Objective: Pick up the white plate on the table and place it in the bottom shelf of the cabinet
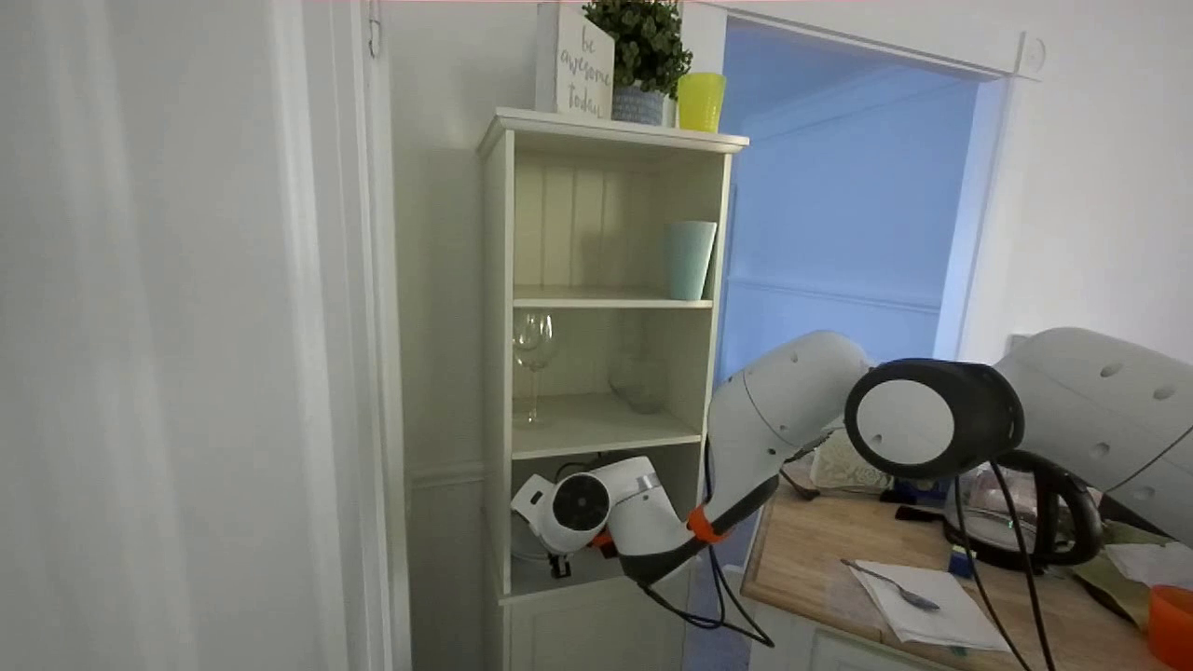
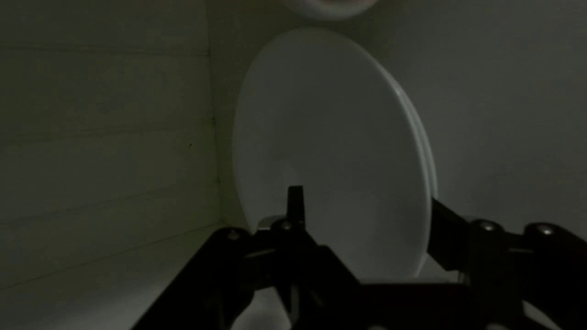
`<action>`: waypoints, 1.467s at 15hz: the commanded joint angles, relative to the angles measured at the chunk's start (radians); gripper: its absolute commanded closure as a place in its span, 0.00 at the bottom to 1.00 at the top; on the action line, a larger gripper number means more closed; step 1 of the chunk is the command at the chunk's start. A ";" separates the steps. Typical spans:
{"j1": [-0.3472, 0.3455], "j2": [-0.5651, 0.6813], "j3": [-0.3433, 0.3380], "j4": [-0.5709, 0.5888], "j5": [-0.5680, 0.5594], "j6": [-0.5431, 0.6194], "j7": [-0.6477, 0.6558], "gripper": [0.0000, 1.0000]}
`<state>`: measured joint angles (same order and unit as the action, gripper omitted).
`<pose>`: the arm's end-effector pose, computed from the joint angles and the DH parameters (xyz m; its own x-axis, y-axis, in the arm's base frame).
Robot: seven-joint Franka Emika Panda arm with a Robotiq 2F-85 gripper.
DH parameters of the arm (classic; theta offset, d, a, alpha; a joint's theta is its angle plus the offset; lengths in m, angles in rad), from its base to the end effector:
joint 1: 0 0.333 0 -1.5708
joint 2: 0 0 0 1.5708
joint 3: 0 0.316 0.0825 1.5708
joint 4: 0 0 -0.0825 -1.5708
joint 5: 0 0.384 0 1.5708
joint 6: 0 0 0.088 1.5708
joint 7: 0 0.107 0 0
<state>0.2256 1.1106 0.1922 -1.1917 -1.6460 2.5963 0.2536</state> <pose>0.7092 0.2878 0.1238 0.2113 0.9764 -0.0445 0.6118 -0.0966 0.7851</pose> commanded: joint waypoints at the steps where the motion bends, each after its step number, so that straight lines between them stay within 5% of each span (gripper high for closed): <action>1: 0.020 -0.007 -0.028 0.005 0.099 0.001 -0.089 0.33; 22: 0.062 -0.037 -0.083 -0.001 0.366 -0.029 -0.287 0.32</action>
<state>0.2652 1.1027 0.1349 -1.1738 -1.3320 2.5873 0.0175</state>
